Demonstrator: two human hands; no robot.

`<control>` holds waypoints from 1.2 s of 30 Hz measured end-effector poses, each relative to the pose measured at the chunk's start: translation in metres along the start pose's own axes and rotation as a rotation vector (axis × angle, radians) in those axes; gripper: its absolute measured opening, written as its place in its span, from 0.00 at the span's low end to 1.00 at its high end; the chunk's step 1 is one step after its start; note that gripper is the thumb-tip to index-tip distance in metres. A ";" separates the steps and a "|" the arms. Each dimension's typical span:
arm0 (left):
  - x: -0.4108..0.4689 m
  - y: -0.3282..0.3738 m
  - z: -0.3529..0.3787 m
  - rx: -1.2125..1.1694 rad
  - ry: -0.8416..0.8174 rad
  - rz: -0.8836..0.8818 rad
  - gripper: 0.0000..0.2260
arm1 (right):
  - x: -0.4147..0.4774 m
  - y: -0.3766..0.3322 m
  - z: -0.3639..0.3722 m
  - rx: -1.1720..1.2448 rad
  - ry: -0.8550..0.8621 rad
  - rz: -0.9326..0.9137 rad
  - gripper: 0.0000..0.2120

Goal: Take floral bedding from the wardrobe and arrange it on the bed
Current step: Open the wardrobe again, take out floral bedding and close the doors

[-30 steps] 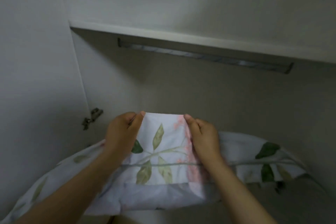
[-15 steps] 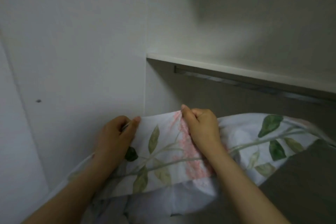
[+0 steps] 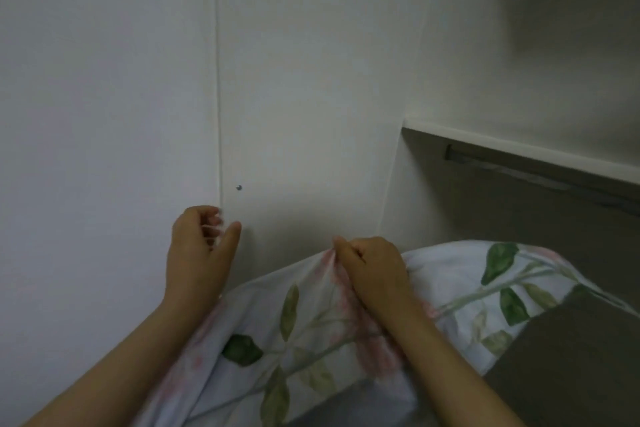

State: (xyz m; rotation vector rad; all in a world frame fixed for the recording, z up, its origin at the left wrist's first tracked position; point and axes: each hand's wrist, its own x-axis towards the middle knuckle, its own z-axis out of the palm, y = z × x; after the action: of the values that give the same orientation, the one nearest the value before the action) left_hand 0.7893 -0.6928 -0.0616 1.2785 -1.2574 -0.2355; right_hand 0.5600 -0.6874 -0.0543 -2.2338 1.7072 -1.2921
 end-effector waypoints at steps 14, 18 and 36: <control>0.031 -0.004 0.012 -0.008 -0.103 0.003 0.06 | -0.007 -0.009 0.018 -0.010 -0.004 0.053 0.28; 0.025 -0.003 0.013 -0.016 -0.078 -0.017 0.06 | -0.014 -0.003 0.010 -0.026 0.031 0.094 0.28; -0.061 0.059 0.032 -0.033 -0.178 0.100 0.09 | -0.071 0.030 -0.054 -0.050 0.085 0.185 0.29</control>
State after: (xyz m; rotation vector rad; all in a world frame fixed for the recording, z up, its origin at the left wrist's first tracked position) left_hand 0.7129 -0.6452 -0.0554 1.1823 -1.4594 -0.3025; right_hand 0.4998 -0.6179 -0.0746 -2.0150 1.9431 -1.3322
